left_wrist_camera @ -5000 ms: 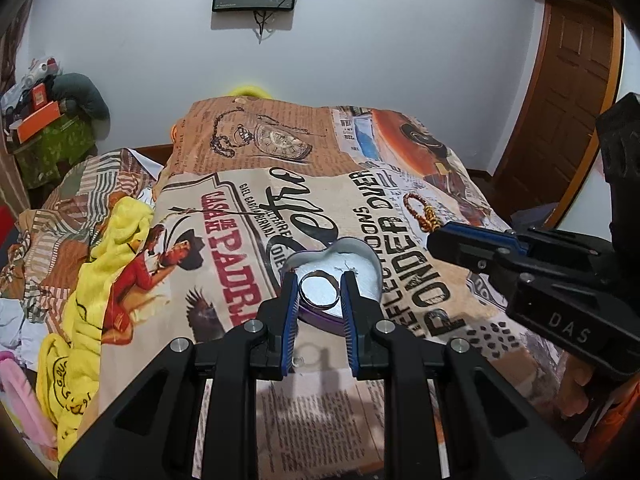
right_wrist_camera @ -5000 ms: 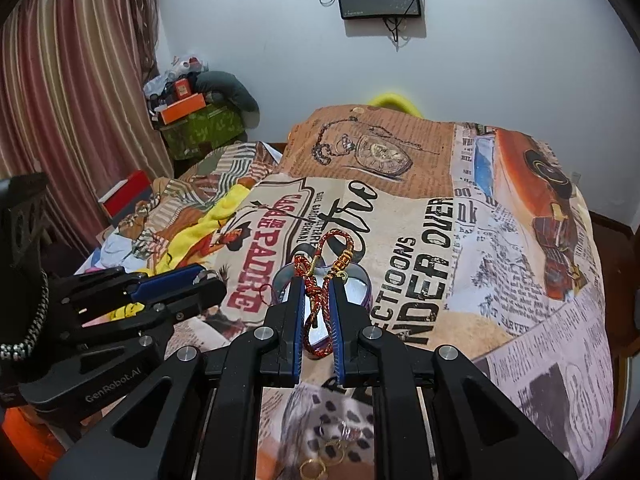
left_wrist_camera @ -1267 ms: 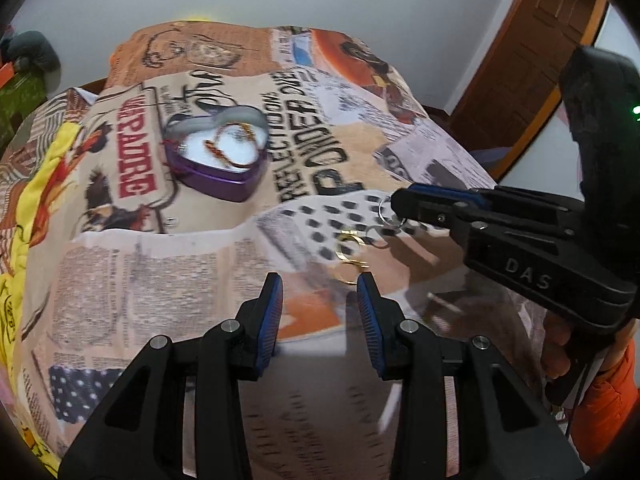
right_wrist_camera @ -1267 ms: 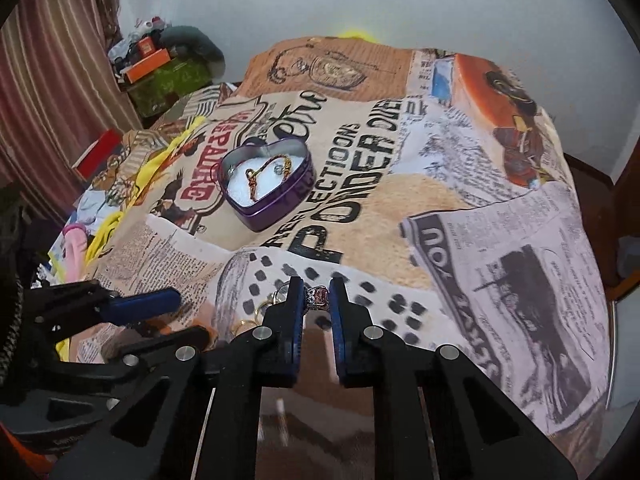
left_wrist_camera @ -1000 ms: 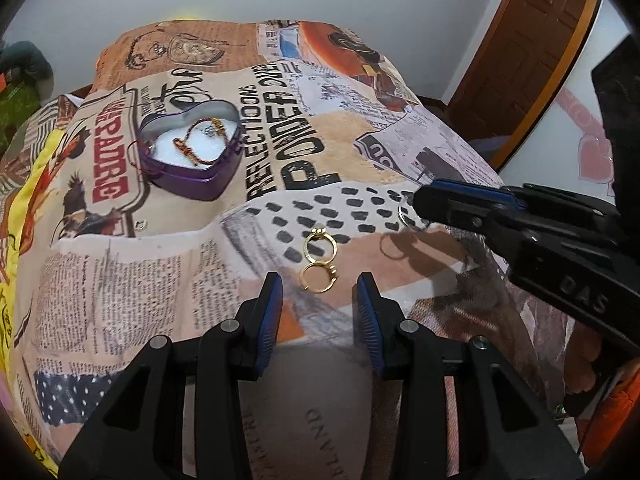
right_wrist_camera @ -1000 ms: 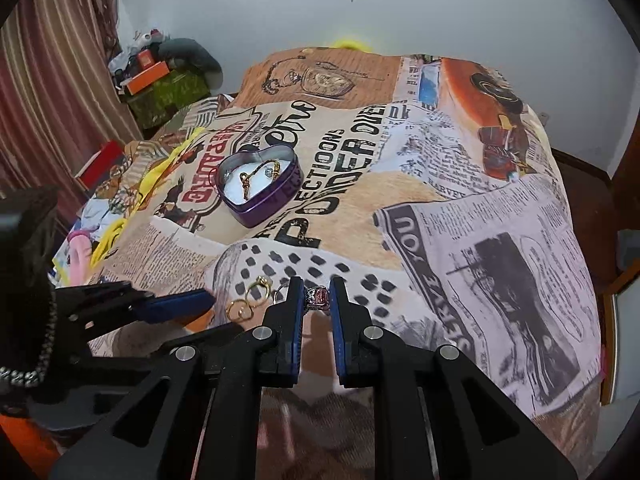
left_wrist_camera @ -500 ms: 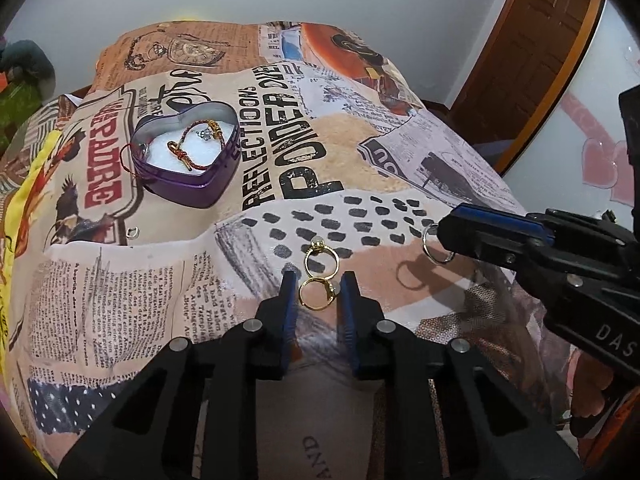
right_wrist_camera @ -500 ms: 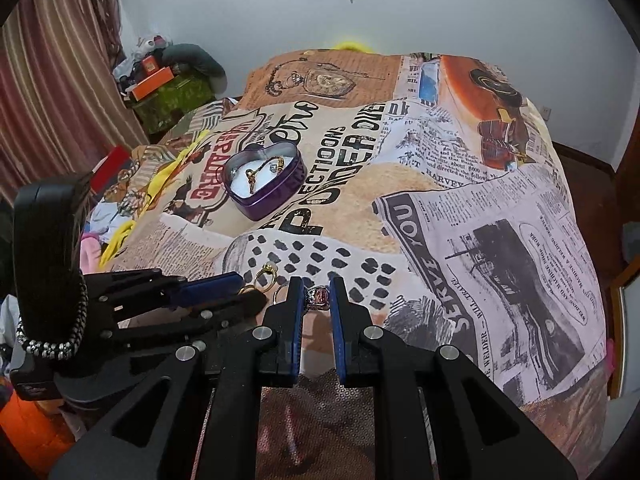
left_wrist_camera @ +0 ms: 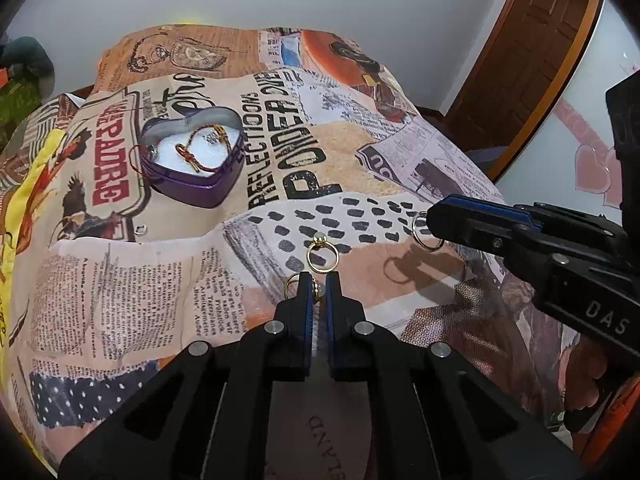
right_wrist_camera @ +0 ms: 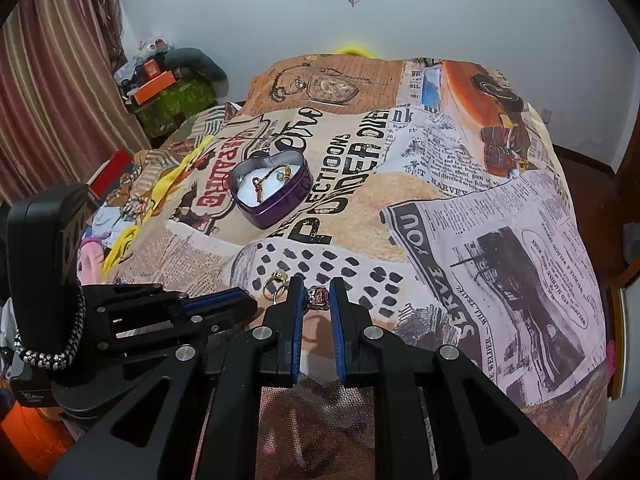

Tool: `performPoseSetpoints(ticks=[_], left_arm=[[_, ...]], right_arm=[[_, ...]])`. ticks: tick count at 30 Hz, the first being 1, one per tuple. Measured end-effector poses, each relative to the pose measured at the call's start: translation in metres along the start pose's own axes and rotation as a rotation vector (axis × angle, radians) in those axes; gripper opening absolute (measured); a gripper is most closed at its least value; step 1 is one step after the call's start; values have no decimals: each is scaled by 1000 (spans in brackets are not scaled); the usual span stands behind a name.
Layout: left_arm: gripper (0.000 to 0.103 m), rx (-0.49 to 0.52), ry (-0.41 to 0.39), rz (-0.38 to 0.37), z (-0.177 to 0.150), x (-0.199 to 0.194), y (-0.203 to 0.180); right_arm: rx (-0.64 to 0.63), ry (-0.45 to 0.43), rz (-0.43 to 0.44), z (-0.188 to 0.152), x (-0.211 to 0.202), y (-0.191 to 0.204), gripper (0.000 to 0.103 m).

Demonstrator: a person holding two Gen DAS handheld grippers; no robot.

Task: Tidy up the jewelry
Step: 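Close the left tool on a gold ring while the right tool grasps a small ring, then carry both held rings to the heart tin and lower them inside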

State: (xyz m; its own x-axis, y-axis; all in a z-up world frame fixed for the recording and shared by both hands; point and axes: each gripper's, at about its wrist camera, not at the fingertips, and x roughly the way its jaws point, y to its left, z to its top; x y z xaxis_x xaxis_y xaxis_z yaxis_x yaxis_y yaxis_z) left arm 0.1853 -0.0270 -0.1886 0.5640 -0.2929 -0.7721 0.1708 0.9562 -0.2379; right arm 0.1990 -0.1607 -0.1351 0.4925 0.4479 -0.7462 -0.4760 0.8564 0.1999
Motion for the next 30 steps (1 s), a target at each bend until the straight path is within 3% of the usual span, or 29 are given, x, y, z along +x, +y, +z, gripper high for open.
performPoseSetpoints(ticks=[15,30], left_arm=[[4,-28,-127,67,21,-49,28],[4,-63,-200,105,50,-60,67]], right_arm=[[9,-37,20,17,-2,7,12],[-4,-100,57,59,9,26,12]])
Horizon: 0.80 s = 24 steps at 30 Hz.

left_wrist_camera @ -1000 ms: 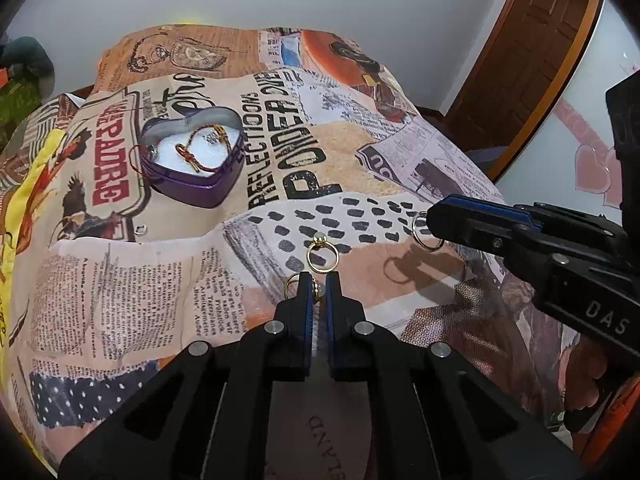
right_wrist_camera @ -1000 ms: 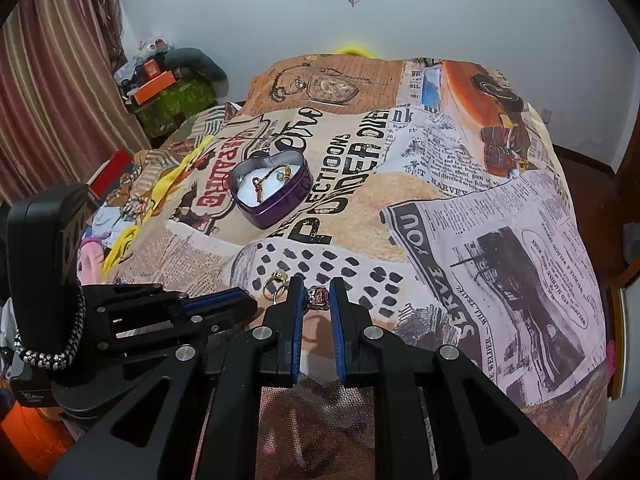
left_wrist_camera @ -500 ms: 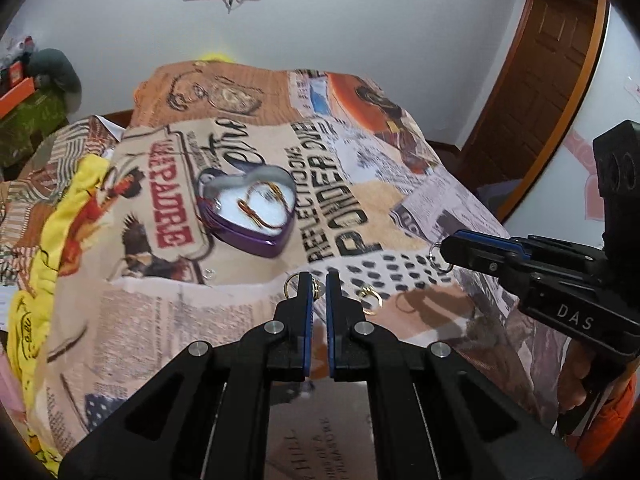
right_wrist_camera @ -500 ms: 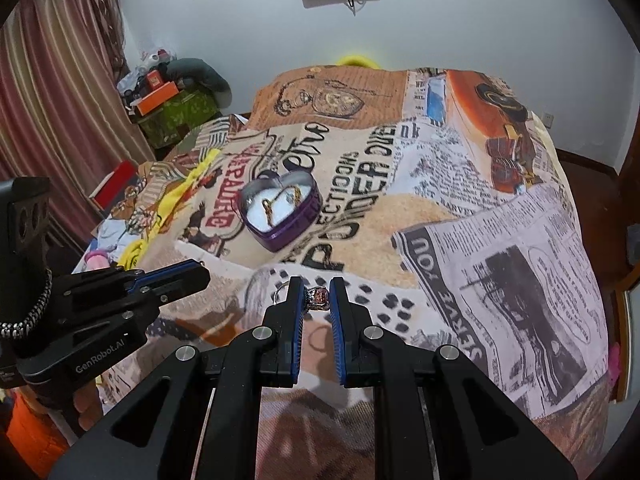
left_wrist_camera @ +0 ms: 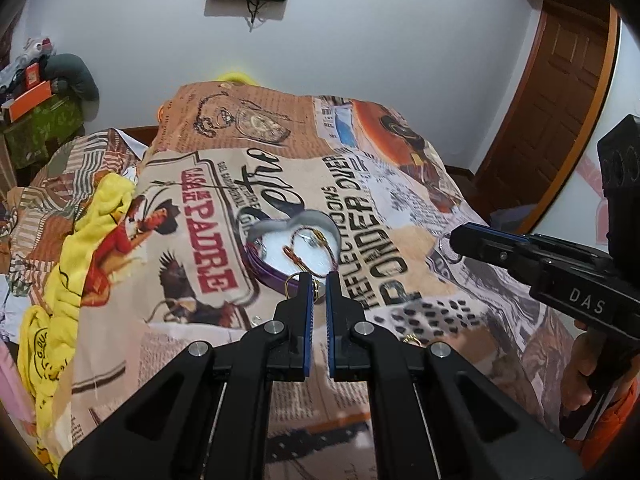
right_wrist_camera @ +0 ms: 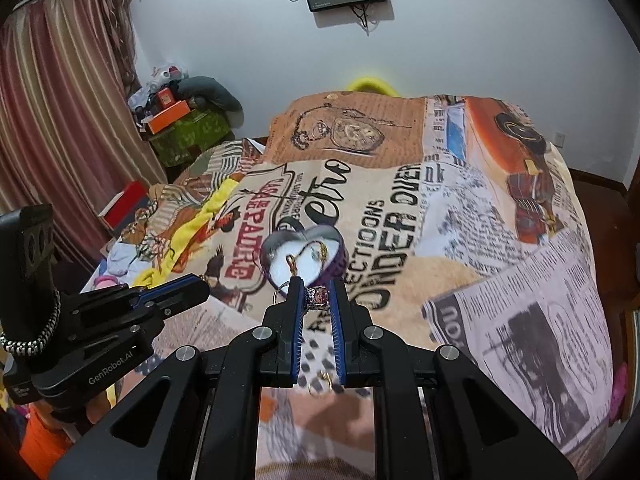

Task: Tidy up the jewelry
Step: 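Carry both held rings to the heart tin and lower them inside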

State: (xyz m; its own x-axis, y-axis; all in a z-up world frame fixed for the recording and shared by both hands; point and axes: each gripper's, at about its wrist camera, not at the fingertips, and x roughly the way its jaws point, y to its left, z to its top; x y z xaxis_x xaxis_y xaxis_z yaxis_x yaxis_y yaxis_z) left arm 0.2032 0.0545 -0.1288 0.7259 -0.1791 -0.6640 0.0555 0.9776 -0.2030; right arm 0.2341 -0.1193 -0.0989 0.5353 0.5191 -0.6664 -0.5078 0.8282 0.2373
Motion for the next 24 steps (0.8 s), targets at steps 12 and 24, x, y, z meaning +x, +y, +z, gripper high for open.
performPoseSetpoints(ticks=[12,24], left_arm=[[4,4,-9,12,19,23,20],[4,9,39,0,24,62,30]], right_arm=[[1,35,18,20,41,3,12],[-6,107,38,31,80,3,12]])
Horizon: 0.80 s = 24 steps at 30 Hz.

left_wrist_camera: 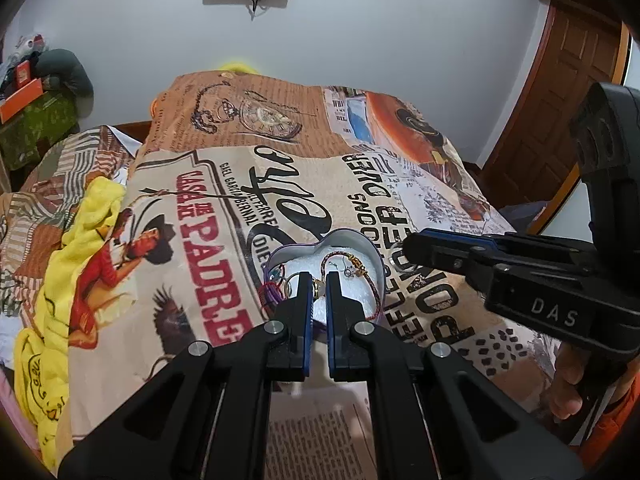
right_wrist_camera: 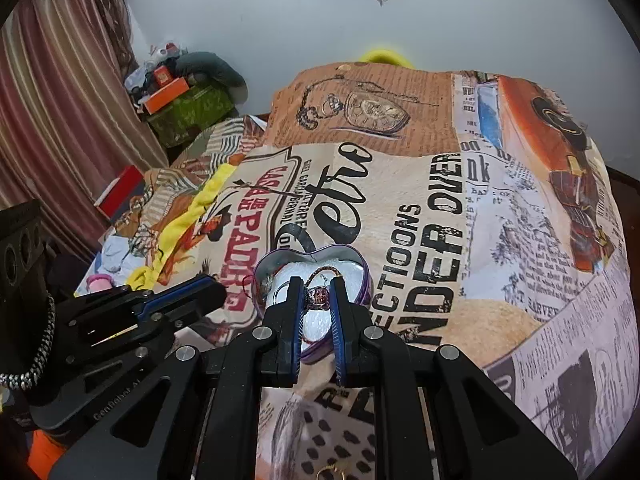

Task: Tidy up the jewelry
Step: 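Carry both held rings to the heart tin and lower them inside, then open both tools over the heart tin to release the rings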

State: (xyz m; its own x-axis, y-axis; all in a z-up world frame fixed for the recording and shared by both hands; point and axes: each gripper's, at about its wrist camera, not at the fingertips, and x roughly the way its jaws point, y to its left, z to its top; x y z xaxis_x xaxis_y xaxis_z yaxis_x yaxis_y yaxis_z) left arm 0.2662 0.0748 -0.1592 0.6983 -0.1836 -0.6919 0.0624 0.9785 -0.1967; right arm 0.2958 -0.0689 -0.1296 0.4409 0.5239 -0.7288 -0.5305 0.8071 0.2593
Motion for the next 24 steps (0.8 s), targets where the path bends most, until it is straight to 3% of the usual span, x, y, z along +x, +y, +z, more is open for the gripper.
performPoseSetpoints(ticks=[13,24], left_arm=[[4,-90,90,-92,8,40,18],[4,-42,93,-47,9,38,7]], right_arm=[[-26,98,-8,2,34,-1,12],[2,150,31,-1,43,-7,12]])
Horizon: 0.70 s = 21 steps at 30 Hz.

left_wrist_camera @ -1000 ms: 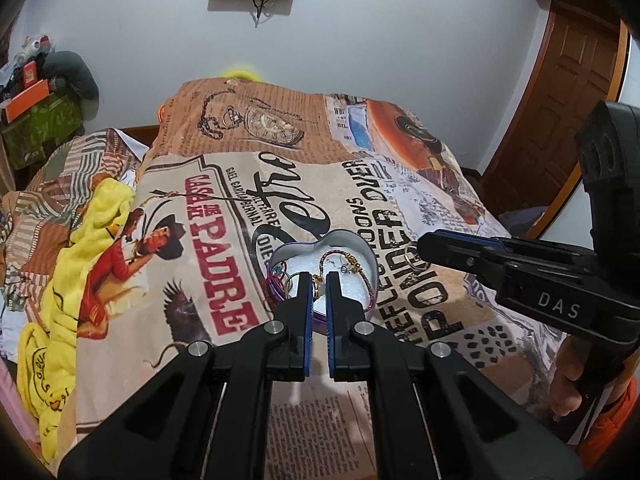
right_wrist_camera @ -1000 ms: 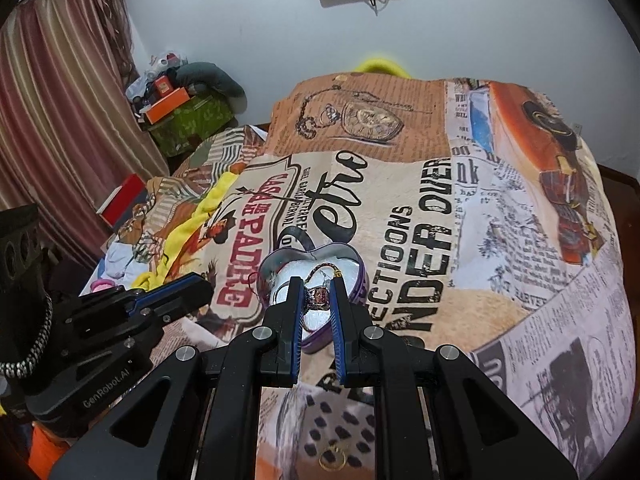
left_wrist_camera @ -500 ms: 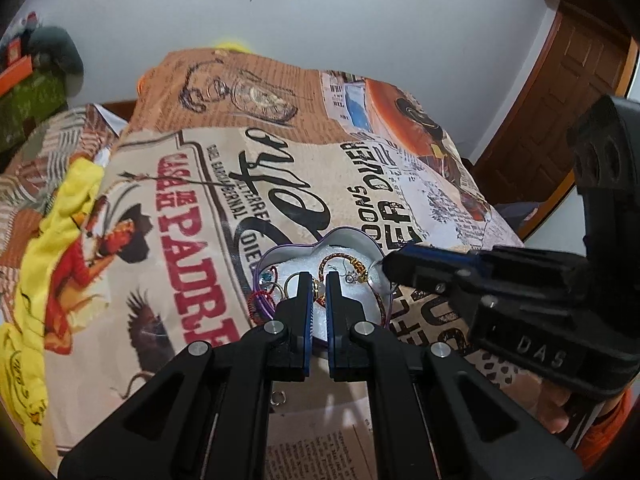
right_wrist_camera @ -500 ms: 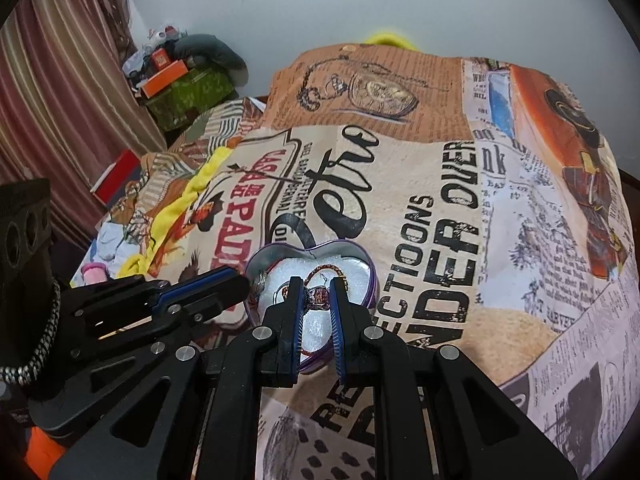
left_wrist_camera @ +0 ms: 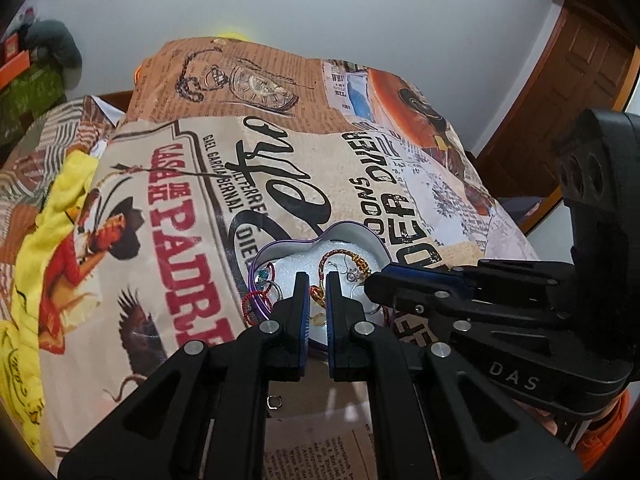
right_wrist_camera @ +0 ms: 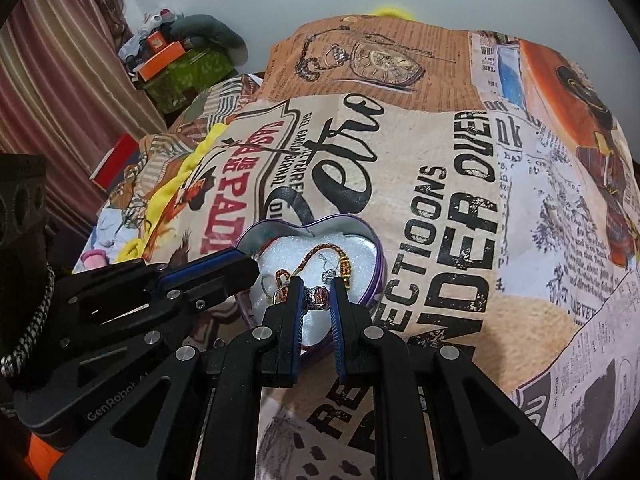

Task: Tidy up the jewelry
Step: 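Open both tools over the heart tin to release the rings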

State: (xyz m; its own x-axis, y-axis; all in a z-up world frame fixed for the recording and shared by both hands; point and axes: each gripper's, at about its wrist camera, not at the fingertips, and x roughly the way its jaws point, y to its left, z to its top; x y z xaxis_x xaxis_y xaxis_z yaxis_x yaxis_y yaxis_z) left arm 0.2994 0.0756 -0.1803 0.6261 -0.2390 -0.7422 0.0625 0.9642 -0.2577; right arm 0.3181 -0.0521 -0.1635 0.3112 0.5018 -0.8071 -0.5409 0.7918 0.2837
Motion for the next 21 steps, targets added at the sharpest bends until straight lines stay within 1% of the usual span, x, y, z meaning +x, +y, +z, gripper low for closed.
performPoseSetpoints(ticks=[4,6,8,11,12,19,21], left_arm=[[6,23,-11,31,2,-9,-3],[7,24,-17,40,3,-13,-2],[7,19,-24,46,3,-20,-1],[10,13,-32,54,2,-30,-1],[12,12,-34,56,1,-32,-1],[17,42,-41,84,-12,-54,-12],[23,57,-44,93,-17,-62,-18]], right_arm=[[2,-3,-13,0,-3,0,12],[6,-12,-14,0,-7,-1,15],[9,-28,-21,-1,-14,-2,23],[9,-56,-35,-2,-26,-2,29],[5,-66,-41,-3,-31,-1,29],[-42,-112,-99,-20,-63,6,30],[-56,-117,-111,-26,-70,8,32]])
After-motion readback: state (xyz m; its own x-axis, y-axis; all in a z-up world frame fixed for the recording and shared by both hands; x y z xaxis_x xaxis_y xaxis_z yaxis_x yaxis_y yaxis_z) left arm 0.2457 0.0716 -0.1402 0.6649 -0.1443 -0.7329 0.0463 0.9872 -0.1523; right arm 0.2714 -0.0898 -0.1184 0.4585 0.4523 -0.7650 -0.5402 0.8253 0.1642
